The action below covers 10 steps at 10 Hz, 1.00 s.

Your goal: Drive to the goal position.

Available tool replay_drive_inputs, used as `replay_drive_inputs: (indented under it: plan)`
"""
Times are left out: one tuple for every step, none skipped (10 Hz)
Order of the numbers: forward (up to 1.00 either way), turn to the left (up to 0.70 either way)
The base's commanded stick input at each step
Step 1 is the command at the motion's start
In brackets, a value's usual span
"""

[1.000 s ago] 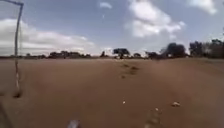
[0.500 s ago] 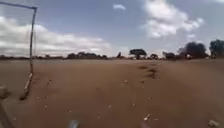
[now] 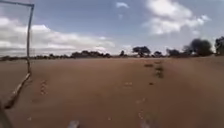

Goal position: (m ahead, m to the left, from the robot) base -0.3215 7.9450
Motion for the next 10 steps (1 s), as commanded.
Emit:
replay_drive_inputs:
  plan:
    - [0.70,0.00]
    - [0.70,0.00]
    - [0.70,0.00]
    - [0.70,0.00]
    - [0.70,0.00]
    - [0.70,0.00]
    - [0.70,0.00]
    - [0.70,0.00]
    - [0.70,0.00]
    - [0.70,0.00]
